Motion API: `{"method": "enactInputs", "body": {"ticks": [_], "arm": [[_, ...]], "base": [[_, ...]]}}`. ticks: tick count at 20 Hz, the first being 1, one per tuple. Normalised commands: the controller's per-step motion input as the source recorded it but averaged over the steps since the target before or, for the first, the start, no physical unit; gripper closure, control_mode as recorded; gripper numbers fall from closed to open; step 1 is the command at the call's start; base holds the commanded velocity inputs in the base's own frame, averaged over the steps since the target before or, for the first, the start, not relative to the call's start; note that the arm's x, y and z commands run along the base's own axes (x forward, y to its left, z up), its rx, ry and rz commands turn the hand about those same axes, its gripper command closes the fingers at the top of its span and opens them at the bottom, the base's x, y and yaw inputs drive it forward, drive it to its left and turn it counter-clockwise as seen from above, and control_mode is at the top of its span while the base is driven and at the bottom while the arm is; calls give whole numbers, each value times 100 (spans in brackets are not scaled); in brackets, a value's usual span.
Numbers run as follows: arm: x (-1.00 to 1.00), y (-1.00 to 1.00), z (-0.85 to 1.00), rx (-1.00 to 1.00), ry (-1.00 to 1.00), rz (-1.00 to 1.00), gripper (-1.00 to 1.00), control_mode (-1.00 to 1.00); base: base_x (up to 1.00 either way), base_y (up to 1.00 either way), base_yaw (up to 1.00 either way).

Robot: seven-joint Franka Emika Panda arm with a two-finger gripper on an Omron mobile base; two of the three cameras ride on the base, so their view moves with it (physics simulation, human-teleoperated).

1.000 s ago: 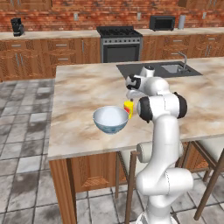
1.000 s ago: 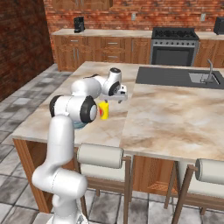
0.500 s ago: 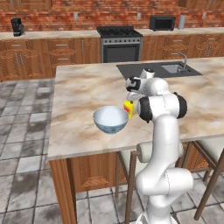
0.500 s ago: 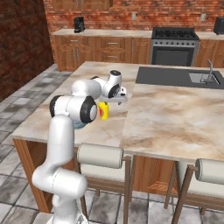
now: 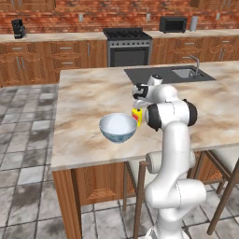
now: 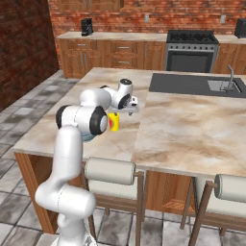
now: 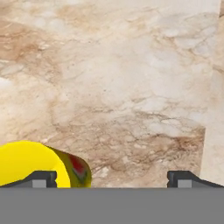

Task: Place the cup inside the bowl on the dining table and move the bowl to any counter.

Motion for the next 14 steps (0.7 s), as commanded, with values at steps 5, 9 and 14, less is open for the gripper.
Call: {"method": "enactInputs", "body": {"ticks": [5, 9, 14], "arm": [[31, 7, -1, 0, 0, 1, -100, -100], [12, 0, -11, 0, 0, 1, -100, -100], [0, 0, -5, 0, 1, 0, -100, -100]], "base": [[0, 0, 0], [0, 0, 0], [0, 0, 0]]}}
